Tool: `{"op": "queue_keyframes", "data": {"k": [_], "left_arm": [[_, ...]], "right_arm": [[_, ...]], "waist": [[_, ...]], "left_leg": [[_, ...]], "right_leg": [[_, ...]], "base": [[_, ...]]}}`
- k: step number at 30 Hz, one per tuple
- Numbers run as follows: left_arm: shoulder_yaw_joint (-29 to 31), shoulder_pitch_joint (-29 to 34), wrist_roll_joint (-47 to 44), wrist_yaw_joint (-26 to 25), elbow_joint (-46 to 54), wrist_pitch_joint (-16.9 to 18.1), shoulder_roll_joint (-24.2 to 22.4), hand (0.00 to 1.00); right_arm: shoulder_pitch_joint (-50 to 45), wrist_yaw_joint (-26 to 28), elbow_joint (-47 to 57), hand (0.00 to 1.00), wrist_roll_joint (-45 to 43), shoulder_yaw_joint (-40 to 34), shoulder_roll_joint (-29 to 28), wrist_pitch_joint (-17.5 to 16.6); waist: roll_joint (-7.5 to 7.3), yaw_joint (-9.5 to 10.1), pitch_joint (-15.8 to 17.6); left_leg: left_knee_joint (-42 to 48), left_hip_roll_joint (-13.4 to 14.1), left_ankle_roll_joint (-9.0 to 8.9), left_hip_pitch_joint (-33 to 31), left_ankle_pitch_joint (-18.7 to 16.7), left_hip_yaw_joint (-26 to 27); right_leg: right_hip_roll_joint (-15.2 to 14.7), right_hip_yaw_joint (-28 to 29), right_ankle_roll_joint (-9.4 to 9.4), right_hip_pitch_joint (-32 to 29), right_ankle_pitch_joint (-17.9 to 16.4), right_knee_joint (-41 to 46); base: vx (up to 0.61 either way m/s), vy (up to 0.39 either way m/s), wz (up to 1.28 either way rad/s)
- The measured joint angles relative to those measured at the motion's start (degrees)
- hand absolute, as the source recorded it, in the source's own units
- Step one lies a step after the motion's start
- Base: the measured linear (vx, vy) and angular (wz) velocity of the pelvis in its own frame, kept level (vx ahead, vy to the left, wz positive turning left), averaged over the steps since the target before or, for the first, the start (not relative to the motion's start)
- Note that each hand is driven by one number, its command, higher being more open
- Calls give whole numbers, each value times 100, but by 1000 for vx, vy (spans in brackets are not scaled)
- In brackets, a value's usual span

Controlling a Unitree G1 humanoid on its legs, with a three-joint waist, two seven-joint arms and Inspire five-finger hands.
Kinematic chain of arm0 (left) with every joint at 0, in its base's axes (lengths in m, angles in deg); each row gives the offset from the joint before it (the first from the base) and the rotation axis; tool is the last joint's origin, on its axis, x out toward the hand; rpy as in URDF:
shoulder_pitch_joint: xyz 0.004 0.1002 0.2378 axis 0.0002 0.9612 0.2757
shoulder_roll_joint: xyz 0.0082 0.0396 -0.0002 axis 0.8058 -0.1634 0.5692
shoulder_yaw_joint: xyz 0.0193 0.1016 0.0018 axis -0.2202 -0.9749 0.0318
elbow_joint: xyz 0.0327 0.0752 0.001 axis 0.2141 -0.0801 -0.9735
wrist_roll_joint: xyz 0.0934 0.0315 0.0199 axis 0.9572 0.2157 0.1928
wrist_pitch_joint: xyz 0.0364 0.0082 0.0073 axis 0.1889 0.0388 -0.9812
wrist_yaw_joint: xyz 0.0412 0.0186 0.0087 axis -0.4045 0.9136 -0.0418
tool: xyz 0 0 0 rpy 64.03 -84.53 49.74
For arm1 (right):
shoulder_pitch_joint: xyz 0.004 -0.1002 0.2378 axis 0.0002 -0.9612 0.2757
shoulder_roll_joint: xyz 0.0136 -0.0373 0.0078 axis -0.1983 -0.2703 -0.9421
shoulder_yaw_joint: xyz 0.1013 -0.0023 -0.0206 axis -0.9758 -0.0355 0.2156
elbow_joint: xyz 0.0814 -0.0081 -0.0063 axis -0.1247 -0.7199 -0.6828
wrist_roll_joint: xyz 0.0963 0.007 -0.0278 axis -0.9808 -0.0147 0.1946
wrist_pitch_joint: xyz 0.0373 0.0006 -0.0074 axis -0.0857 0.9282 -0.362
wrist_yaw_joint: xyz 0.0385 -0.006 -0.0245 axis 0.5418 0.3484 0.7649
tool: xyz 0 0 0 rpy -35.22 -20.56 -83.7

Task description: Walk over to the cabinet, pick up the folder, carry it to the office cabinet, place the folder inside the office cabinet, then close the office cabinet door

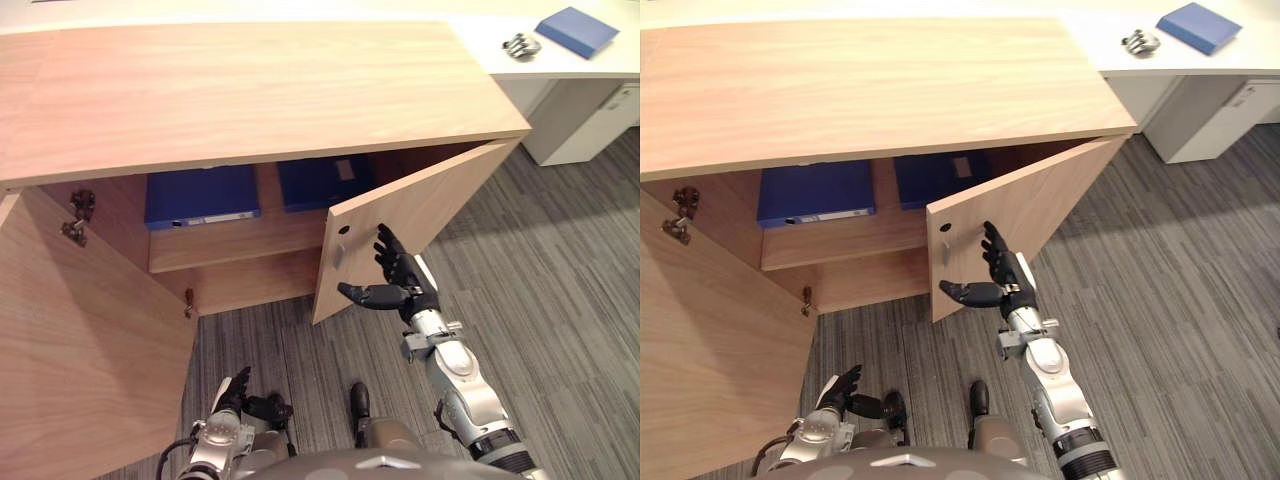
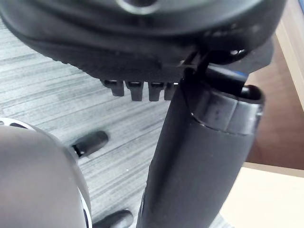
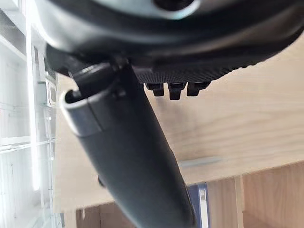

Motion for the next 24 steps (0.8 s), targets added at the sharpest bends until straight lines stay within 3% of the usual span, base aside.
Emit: {"op": "queue_keyframes", "data": {"k": [5,13,20,24], "left_arm": [[6,35,-81,2,52,25,0,100],[-7,44,-280,4,53,102,-23,100],[-10,62,-299,1,59,106,-28,100],[-61,67,-295,-1,76,105,-34,100]], "right_arm": [[834,-113,-851,100,-15,-344,397,45],[1316,-250,-1452,100,-8,-392,564,47],[1303,-273,-1460,100,9,-579,501,46],[983,-280,-1406,100,160,-850,412,26]], "waist": [[251,116,81],[351,126,134],[434,108,146],[442,75,140]], "left_leg": [[29,70,37,-9,22,-75],[-2,58,3,-158,109,-411],[-6,29,-48,-283,142,-674],[-3,-32,27,-241,167,-839]], "right_leg": [[80,-144,0,65,2,-51],[59,-437,-67,56,-64,-39],[-11,-703,-39,73,-137,-44],[-51,-874,-16,268,-106,-175]], "base": [[100,6,10],[-41,-6,19],[-58,5,22],[45,16,19]]}}
